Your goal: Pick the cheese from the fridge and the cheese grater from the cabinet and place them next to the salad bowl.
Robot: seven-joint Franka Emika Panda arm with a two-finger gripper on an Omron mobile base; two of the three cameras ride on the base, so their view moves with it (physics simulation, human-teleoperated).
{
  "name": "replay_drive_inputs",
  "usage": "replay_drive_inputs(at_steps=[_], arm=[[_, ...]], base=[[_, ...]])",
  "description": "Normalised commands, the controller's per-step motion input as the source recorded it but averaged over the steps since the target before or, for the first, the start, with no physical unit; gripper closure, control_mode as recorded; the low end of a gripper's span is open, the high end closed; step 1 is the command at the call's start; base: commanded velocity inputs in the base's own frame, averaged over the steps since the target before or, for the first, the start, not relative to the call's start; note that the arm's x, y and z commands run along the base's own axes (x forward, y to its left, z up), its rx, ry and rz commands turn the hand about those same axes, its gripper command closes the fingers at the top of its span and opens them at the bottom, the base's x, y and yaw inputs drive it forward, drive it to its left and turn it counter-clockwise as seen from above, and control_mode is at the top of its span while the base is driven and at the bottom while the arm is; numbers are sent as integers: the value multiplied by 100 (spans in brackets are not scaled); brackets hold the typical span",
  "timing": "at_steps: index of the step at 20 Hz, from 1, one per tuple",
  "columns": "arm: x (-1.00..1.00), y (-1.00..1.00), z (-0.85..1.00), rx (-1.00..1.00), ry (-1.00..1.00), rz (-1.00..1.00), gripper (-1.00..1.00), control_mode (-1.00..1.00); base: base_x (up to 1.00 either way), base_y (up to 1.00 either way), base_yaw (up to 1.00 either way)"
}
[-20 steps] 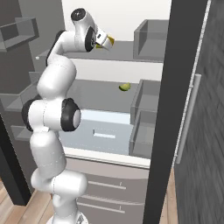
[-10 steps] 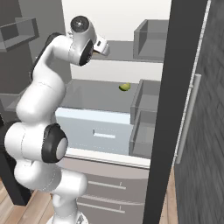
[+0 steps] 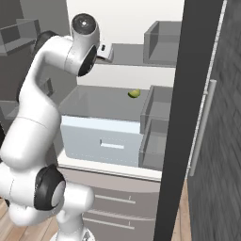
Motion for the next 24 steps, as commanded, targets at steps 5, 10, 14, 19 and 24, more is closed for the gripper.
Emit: replay_drive_inputs(at_steps=[5, 10, 14, 19, 24], arm=[[-68, 0, 6, -12, 16, 7, 100, -100], [-30, 0, -1, -12, 9, 0, 100, -100], [-65, 0, -17, -7, 2, -1, 100, -100], [-93, 0, -38, 0, 0, 0, 100, -100], [-64, 0, -69, -2, 0, -1, 100, -100]], base=[[0, 0, 0], [0, 0, 0], [0, 0, 0], [0, 0, 0], [0, 0, 0]])
